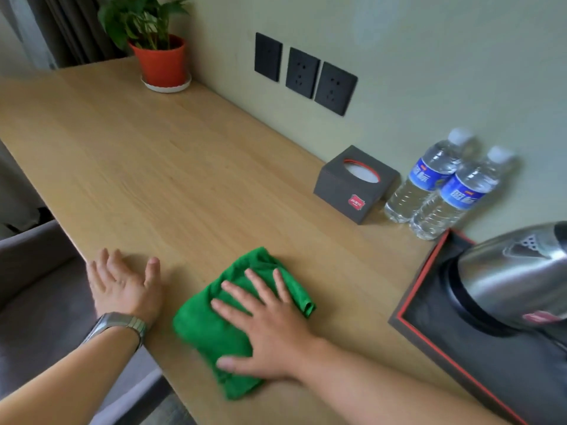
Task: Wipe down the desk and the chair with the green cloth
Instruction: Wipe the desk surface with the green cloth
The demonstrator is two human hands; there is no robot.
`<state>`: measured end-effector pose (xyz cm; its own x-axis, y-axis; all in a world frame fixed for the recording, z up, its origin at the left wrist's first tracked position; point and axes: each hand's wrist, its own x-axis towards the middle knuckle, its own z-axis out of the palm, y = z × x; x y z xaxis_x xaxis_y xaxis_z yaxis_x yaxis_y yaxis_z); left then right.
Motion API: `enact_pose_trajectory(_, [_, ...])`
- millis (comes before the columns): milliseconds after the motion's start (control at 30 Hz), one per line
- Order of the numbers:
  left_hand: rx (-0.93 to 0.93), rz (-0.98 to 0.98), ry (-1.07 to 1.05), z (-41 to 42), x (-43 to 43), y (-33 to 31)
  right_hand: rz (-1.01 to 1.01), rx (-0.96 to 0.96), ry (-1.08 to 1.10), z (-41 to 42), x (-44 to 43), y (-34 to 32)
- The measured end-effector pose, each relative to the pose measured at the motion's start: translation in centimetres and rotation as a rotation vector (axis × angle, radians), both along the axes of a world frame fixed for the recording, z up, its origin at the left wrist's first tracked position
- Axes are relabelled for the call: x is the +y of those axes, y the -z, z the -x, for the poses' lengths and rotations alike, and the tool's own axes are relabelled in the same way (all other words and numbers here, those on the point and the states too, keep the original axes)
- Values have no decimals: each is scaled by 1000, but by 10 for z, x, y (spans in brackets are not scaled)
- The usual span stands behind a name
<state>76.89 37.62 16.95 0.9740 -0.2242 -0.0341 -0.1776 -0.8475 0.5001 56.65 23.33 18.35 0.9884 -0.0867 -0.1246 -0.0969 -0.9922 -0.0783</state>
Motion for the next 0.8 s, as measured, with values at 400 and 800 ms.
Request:
enact_pose_trajectory(400, [-40,-44,-11,36,-2,6,-96,256,817,62,-191,-17])
enact_pose_trajectory(800, [-82,-119,16,39,-2,1,-16,122,738,46,-102,-3])
